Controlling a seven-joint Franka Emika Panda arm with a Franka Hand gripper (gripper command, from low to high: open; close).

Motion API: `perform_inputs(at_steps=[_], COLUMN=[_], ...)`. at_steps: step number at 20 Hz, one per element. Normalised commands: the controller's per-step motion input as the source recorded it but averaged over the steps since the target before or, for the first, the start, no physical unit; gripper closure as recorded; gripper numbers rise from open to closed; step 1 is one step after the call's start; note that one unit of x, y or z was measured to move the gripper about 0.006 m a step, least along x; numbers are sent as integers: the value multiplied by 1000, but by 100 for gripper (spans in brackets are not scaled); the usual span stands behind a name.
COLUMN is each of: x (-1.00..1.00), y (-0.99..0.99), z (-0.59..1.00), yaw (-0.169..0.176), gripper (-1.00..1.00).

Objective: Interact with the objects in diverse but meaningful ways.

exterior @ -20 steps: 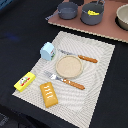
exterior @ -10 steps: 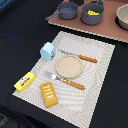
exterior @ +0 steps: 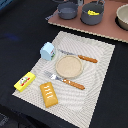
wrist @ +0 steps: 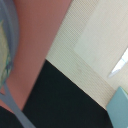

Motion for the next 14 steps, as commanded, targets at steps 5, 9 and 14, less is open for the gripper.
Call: perform_inputs(at_steps=[5, 9, 14], x=[262, 234, 134], y=[-758, -814, -762], z=[84, 0, -36], yaw=[-41, -35, -27], gripper=[-100, -100, -100])
